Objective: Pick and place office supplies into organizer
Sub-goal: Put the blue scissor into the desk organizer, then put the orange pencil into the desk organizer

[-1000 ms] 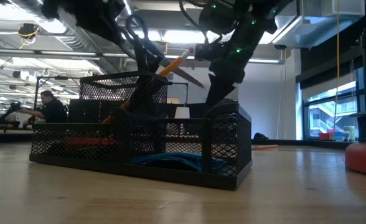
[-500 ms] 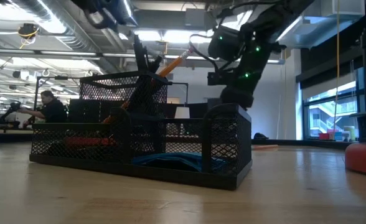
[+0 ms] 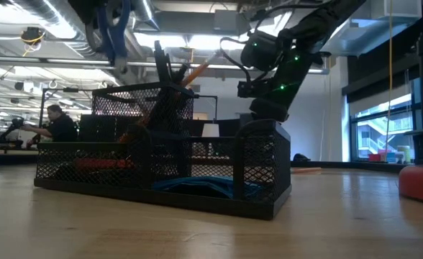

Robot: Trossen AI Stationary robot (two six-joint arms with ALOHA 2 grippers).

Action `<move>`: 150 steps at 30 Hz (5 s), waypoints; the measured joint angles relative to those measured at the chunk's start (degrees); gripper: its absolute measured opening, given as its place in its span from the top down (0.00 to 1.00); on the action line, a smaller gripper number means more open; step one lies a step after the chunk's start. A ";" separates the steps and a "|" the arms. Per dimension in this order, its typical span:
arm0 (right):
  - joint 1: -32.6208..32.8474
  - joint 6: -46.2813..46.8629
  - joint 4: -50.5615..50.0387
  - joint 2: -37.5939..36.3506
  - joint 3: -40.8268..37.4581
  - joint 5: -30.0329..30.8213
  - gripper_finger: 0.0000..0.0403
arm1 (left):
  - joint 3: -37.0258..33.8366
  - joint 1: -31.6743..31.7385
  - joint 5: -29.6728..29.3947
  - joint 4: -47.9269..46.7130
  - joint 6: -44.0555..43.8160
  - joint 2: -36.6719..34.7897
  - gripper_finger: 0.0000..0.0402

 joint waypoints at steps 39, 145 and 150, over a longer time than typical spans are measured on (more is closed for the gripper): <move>0.00 0.28 -0.08 0.00 0.00 0.04 0.38 | 2.23 0.11 -9.20 0.54 -0.41 5.57 0.78; -7.74 -33.92 -25.08 -2.91 0.04 1.07 0.38 | -41.59 28.74 7.32 53.96 16.04 -20.80 0.77; -8.00 -34.70 -24.10 2.24 0.04 1.07 0.38 | -41.59 28.74 7.32 53.98 16.08 -20.80 0.77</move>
